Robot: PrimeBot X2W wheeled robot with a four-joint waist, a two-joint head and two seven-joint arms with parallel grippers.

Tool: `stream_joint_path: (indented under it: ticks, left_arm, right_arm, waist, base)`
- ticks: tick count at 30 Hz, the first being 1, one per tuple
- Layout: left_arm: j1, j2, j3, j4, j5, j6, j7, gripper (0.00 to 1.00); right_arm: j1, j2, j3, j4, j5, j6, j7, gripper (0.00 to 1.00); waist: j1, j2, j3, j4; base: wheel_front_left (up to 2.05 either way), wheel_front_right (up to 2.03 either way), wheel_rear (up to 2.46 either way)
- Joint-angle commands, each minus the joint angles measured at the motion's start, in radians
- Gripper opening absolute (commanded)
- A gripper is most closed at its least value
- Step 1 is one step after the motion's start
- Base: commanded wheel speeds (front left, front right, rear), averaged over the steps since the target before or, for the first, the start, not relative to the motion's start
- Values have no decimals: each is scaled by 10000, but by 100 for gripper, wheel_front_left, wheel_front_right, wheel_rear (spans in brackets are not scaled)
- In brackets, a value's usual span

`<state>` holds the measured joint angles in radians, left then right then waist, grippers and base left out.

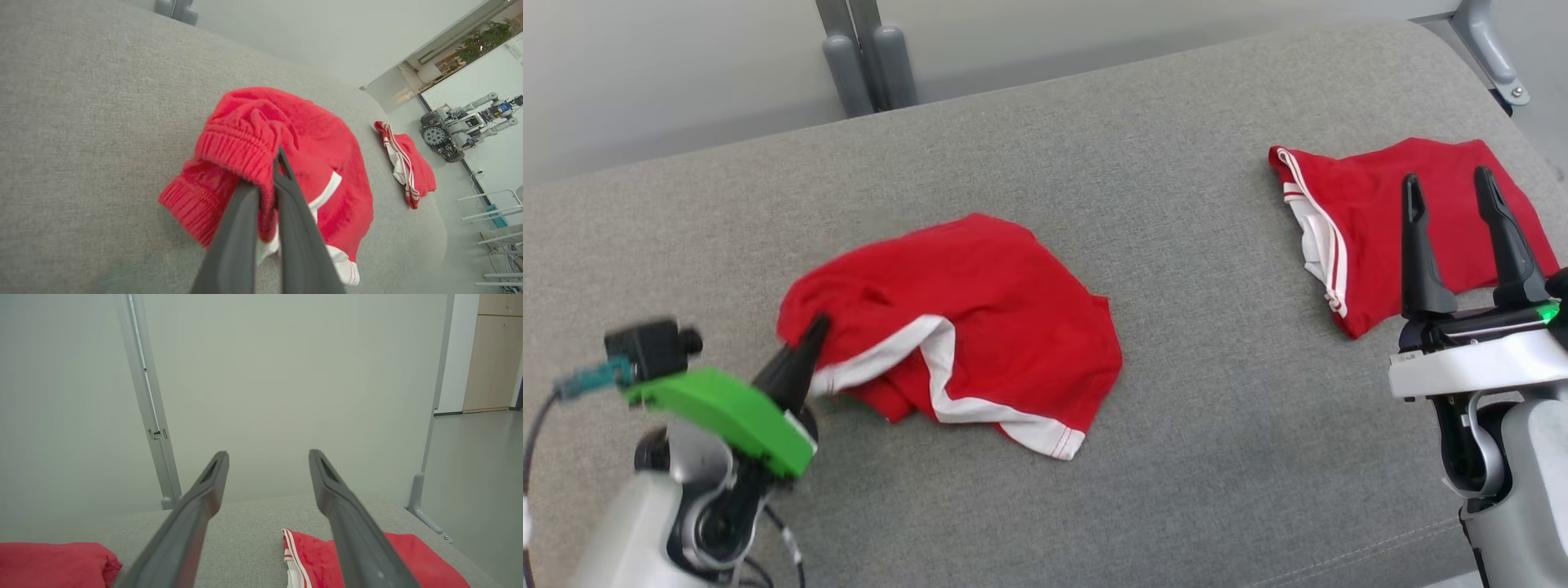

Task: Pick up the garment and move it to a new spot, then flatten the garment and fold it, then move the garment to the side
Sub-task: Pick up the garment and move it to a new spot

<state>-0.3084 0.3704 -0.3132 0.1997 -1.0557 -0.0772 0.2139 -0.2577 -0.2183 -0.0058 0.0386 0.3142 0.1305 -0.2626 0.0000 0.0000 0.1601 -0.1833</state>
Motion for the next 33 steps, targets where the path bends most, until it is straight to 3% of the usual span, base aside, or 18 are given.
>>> stream_joint_path:
  ticks: [1, 5, 6, 7, 8, 15, 18, 24, 29, 33]
  left_arm:
    - [311, -3, 86, 281, 100, 10, -294, 0]
    - [915, -42, 267, 1457, 431, 44, -1279, 0]
    - [941, -44, 235, 1662, 524, -1, -1440, 25]
    - [973, -68, 150, 1885, 602, -79, -1609, 69]
    - [994, -105, 98, 2057, 681, -117, -1748, 100]
    - [948, 20, -326, 2014, 1666, -262, -2940, 100]
    - [1291, 361, -425, 1414, 2418, 352, -3364, 100]
    - [2249, 794, 383, -1105, 3627, 1910, -4576, 100]
    - [3345, 635, 1169, -2840, 4642, 2493, -4781, 100]
    - [3989, 132, 1639, -3276, 5437, 2573, -4784, 100]
  right_arm:
    - [63, -72, 12, 46, 39, 4, -25, 100]
    - [120, -177, 101, 151, 22, 5, -25, 100]
    - [127, -203, 139, 176, 28, 5, -25, 100]
    - [140, -239, 203, 209, 41, 4, -25, 100]
    - [154, -266, 254, 243, 52, 5, -23, 100]
    - [392, -441, 500, 447, 122, 4, -23, 100]
    - [582, -468, 474, 467, 127, 4, -25, 100]
    - [1105, -344, 508, 408, 171, 4, -25, 100]
    - [1454, -352, 1015, 649, 293, 4, -25, 100]
    - [1639, -276, 1330, 847, 455, 4, -25, 100]
  waist:
    - [0, 0, -28, 27]
    - [0, 0, -175, 192]
    - [0, 0, -215, 237]
    - [0, 0, -280, 299]
    - [0, 0, -330, 345]
    - [0, 0, -770, 822]
    - [0, 0, -946, 977]
    - [0, 0, -1143, 1232]
    - [0, 0, -1166, 1364]
    - [0, 0, -1071, 1462]
  base:
    - [0, 0, 0]
    - [0, 0, 0]
    - [0, 0, 0]
    - [0, 0, 0]
    - [0, 0, 0]
    - [0, 0, 0]
    - [0, 0, 0]
    - [0, 0, 0]
    - [0, 0, 0]
    - [0, 0, 0]
